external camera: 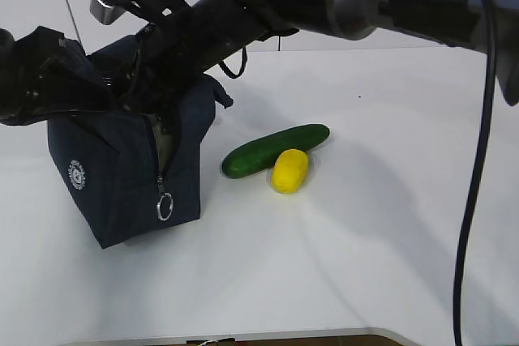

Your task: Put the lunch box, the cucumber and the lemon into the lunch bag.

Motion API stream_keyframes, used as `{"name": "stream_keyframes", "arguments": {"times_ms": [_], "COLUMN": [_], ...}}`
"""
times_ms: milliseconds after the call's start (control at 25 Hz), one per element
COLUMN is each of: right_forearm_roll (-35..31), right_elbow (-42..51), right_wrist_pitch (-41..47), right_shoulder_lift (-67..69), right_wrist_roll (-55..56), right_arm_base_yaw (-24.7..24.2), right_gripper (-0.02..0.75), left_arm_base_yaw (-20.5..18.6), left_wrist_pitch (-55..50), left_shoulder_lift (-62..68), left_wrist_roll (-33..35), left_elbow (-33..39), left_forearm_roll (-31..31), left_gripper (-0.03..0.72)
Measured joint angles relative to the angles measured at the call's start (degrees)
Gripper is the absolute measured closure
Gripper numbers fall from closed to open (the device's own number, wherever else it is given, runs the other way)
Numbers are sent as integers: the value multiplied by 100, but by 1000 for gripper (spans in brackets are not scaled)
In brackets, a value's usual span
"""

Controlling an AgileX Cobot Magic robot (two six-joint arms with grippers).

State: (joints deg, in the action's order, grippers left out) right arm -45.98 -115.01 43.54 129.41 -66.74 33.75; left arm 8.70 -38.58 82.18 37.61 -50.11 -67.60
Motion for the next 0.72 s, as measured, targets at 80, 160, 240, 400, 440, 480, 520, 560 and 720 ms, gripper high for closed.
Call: {"name": "stream_keyframes", "arguments": {"times_ms": [80, 160, 240, 400, 440, 480, 520, 560, 720], "right_forearm_roll": [10, 10, 10, 110, 206, 357, 510, 705, 1453], "right_elbow": [-38, -38, -39, -167, -258, -365, -459, -576, -1039], "right_wrist_pitch": [0, 0, 12, 110, 171, 254, 338, 422, 881], "right_shoulder_lift": [0, 0, 0, 0, 0, 0, 0, 0, 0], "right_wrist_roll": [0, 0, 0, 0, 23, 75, 184, 329, 849], "right_arm_base_yaw": [0, 0, 0, 0, 0, 0, 0, 0, 0], "right_gripper": [267, 265, 265, 265, 265, 265, 265, 265, 265], "left_arm_base_yaw": [0, 0, 0, 0, 0, 0, 0, 0, 0], "left_wrist_pitch": [0, 0, 0, 0, 0, 0, 0, -13, -36], "left_shoulder_lift": [0, 0, 0, 0, 0, 0, 0, 0, 0], "left_wrist_roll": [0, 0, 0, 0, 0, 0, 0, 0, 0], "left_elbow": [0, 0, 0, 0, 0, 0, 0, 0, 0], "left_forearm_roll": [-1, -1, 2, 71, 134, 183, 242, 315, 484], "left_gripper": [697, 697, 697, 697, 697, 697, 697, 697, 697]}}
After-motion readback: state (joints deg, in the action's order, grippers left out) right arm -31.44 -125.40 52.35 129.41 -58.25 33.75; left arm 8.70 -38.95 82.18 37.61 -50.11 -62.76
